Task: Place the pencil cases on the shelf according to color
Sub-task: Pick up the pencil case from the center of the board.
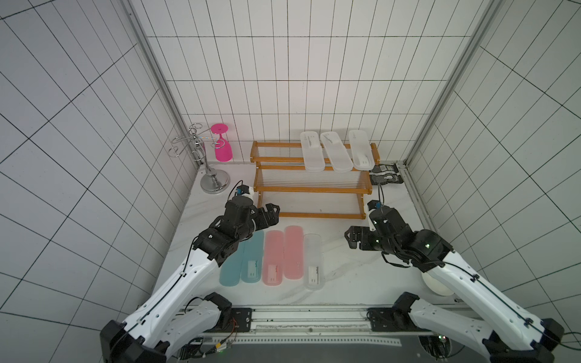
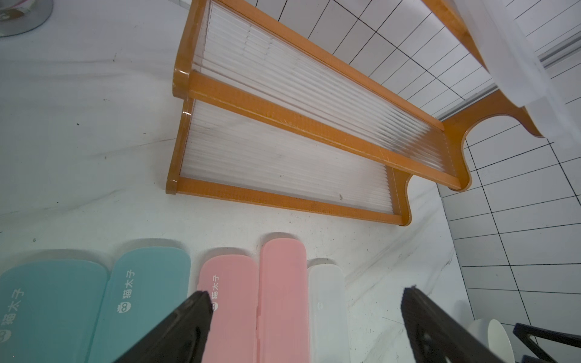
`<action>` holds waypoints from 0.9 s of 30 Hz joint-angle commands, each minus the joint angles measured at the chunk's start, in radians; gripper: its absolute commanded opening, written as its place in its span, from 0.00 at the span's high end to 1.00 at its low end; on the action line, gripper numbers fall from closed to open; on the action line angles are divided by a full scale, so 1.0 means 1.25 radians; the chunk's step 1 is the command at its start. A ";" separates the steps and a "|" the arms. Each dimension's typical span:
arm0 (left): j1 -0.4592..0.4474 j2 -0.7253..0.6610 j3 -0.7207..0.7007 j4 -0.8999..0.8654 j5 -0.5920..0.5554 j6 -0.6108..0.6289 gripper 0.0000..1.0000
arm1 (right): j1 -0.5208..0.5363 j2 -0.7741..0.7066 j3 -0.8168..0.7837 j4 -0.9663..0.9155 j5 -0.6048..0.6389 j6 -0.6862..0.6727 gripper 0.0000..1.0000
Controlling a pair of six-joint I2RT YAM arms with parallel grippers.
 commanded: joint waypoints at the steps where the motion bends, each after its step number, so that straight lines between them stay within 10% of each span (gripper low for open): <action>1: -0.006 -0.041 0.000 -0.035 -0.014 -0.004 0.02 | 0.055 -0.003 -0.080 0.069 0.033 0.086 0.03; 12: 0.097 -0.106 -0.059 -0.037 0.022 0.062 0.02 | 0.265 0.141 -0.179 0.206 0.134 0.294 0.04; 27: 0.140 -0.138 -0.099 -0.026 0.014 0.081 0.02 | 0.314 0.464 -0.073 0.325 0.071 0.258 0.03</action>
